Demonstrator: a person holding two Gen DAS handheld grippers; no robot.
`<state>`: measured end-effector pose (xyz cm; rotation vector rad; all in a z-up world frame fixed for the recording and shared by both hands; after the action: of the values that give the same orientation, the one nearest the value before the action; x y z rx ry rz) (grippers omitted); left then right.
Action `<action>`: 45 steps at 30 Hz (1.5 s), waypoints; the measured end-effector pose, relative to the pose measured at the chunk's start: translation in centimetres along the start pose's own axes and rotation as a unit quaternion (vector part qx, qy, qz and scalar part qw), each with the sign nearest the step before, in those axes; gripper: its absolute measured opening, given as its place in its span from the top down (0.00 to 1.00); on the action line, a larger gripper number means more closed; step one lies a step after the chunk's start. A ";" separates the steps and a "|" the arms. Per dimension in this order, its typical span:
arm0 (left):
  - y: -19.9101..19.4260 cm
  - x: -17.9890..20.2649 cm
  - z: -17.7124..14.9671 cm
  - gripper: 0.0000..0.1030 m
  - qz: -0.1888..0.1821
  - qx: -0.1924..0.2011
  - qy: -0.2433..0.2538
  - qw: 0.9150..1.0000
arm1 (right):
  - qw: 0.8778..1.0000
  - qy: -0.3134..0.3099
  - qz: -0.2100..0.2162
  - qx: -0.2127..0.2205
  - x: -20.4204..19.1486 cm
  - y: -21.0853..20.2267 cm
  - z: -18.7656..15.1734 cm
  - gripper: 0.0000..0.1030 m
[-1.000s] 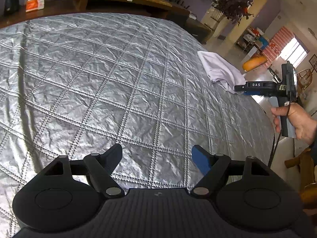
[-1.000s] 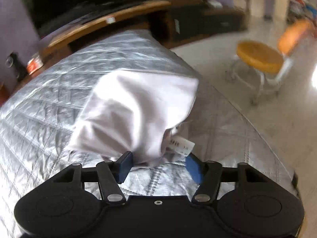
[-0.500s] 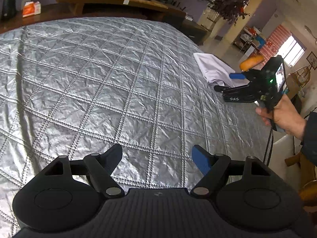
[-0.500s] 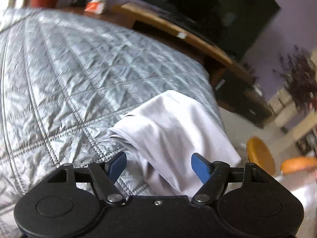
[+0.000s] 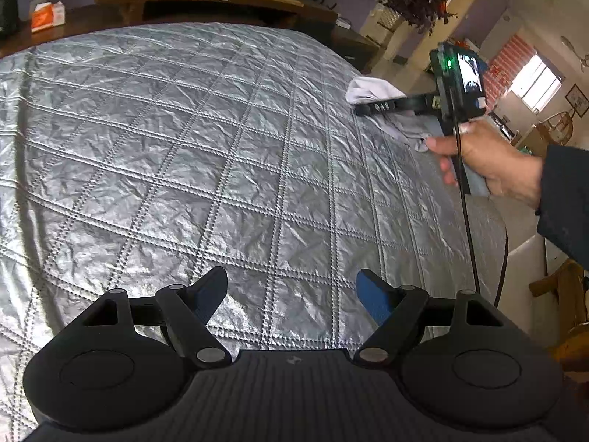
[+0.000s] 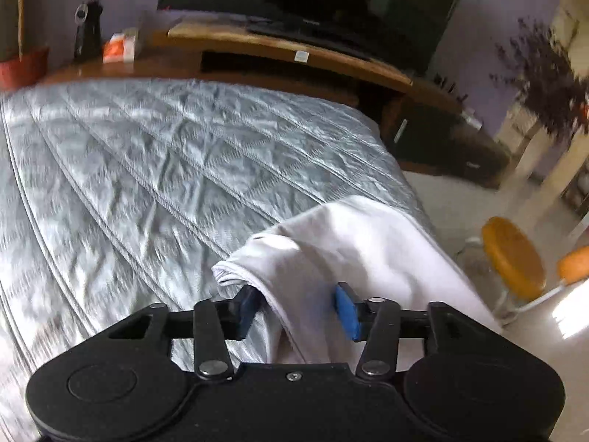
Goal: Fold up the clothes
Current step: 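Lower the lavender bundle onto the bedspread and open the right tool, then withdraw the open right tool from the placed bundle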
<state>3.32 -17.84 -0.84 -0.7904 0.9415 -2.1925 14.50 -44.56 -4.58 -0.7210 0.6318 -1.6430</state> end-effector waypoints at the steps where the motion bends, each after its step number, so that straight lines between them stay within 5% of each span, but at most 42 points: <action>1: 0.0 0.0 0.0 0.20 0.001 0.000 0.002 1.000 | 1.000 0.004 0.013 0.003 0.0 -0.4 -0.2 0.36; 14: -1.0 -1.6 -0.9 0.20 -0.002 0.011 -0.037 0.999 | 0.999 0.029 -0.043 -0.003 6.6 -4.1 -5.2 0.38; 22: -2.6 -2.6 -2.2 0.20 0.010 0.029 -0.056 0.998 | 0.997 0.077 0.028 0.001 3.4 -2.5 -4.3 0.42; 30: -4.2 -3.9 -3.5 0.20 0.025 0.043 -0.073 0.996 | 0.990 0.137 -0.013 0.004 7.7 -4.1 -6.8 0.33; 33: -4.6 -3.9 -3.5 0.20 0.025 0.046 -0.076 0.996 | 0.968 0.247 0.021 0.031 10.4 -4.5 -8.1 0.28; 37: -5.0 -3.6 -3.2 0.20 0.019 0.055 -0.067 0.996 | 0.911 0.396 0.075 0.092 13.6 -5.3 -9.8 0.28; 39: -5.1 -3.6 -3.2 0.20 0.019 0.055 -0.064 0.996 | 0.884 0.444 0.068 0.131 15.1 -6.1 -10.2 0.28; 41: -5.0 -3.6 -3.5 0.20 0.020 0.051 -0.066 0.996 | 0.891 0.435 0.050 0.119 15.6 -5.7 -10.1 0.28; 45: -5.0 -3.6 -3.3 0.20 0.020 0.052 -0.070 0.996 | 0.962 0.271 -0.028 0.024 13.4 -3.8 -8.7 0.28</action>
<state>1.73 -11.10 0.11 -0.8563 0.7614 -2.1029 3.65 -56.87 -5.93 -0.2443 0.9603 -1.9151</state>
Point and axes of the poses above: each gripper's, at about its wrist camera, not at the fingertips, and y roughly the way its jaws point, x to its right, z to its top, the point moved 6 cm from there along y, roughly the way its jaws point, and after that the axes turned 6 degrees about z, right-handed, at the moved point
